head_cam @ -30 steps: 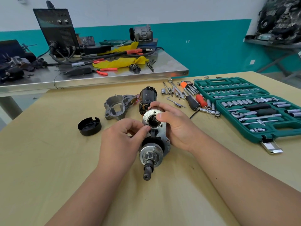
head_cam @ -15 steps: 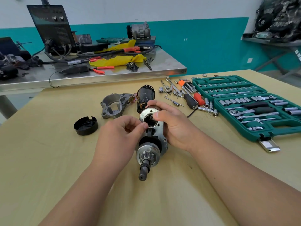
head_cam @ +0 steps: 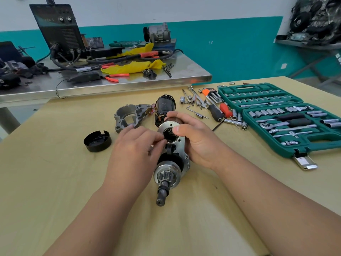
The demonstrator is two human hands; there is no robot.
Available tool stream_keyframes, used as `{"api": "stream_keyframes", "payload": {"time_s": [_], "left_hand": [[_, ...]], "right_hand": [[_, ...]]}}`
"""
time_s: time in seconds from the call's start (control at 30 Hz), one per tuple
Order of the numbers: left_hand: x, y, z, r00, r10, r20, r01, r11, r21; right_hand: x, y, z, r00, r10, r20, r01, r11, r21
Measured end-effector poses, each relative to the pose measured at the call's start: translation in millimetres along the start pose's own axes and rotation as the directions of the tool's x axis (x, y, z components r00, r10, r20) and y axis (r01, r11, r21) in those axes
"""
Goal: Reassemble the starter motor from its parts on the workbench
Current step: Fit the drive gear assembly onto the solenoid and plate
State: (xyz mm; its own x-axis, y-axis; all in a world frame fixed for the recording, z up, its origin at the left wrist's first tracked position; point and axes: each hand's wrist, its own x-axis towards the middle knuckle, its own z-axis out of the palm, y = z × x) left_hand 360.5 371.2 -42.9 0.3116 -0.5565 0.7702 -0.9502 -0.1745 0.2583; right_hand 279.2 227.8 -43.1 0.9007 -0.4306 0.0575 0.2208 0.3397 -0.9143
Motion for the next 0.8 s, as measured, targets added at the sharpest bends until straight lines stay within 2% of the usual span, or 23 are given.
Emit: {"api": "stream_keyframes", "payload": {"time_s": [0.17,0.47,0.8], "left_hand": [[-4.0,-1.5,-1.4,0.996,-0.090,-0.026,0.089,0.996,-0.010],[-4.5,-1.0,3.2,0.995,0.090,-0.052,-0.086,0.994,0.070],[-4.6,-2.8,3.0,0.998,-0.040,-0.039,0.032,0.983,-0.180]], "right_hand": [[-2.8,-0.9,0.8,1.000,-0.003,0.001,0.003,1.000,-0.001],[-5.9,-3.0,-0.7,1.000,-0.009,-0.001,0.009,1.000,0.012],[-6.5,-3.6,-1.1,1.000,-0.013,0.011,0.013,0.999,0.030]]}}
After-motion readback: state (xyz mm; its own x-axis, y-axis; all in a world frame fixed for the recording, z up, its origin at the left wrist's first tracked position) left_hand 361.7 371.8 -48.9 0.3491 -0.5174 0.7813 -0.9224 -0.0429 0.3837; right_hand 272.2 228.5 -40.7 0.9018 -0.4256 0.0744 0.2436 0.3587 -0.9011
